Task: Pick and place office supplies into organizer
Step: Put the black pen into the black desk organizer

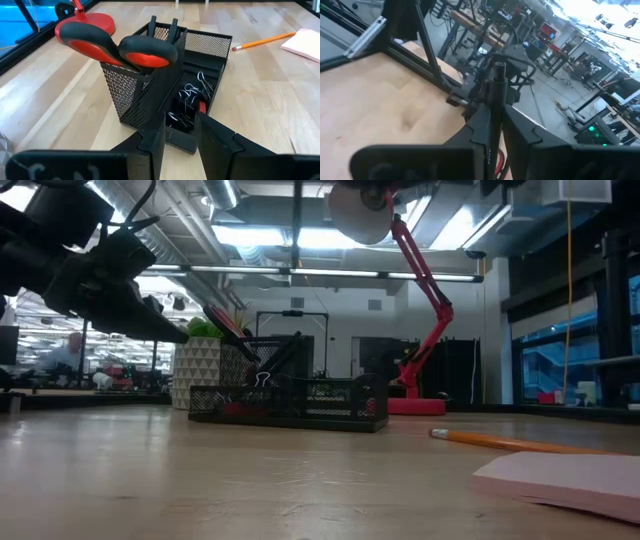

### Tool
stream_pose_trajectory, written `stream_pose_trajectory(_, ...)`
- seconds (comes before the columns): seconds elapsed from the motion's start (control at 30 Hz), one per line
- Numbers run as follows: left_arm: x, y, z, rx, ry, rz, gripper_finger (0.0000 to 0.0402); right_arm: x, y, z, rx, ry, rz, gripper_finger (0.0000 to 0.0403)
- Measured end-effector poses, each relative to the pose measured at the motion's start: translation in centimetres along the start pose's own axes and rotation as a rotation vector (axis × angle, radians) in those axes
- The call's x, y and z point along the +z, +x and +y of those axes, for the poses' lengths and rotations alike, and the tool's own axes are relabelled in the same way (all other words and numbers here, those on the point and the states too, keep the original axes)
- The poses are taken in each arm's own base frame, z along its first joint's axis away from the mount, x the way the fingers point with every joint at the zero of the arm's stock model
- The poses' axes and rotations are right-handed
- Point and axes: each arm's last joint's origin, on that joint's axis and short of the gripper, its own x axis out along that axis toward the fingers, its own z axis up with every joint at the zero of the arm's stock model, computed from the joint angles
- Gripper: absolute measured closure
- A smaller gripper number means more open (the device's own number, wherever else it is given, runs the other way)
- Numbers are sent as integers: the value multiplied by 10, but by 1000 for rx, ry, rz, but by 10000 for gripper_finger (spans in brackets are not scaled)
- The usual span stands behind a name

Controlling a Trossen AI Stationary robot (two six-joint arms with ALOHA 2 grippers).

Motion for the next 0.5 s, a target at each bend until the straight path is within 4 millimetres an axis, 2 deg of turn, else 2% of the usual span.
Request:
stream_pose_trajectory(0.27, -1, 0, 0, 0, -6, 11, 302, -39, 31, -2, -58, 20, -19, 360)
stream_pose_trajectory(0.5, -2, 0, 0, 0, -8, 18, 302, -67, 41, -7, -80, 181, 36, 360)
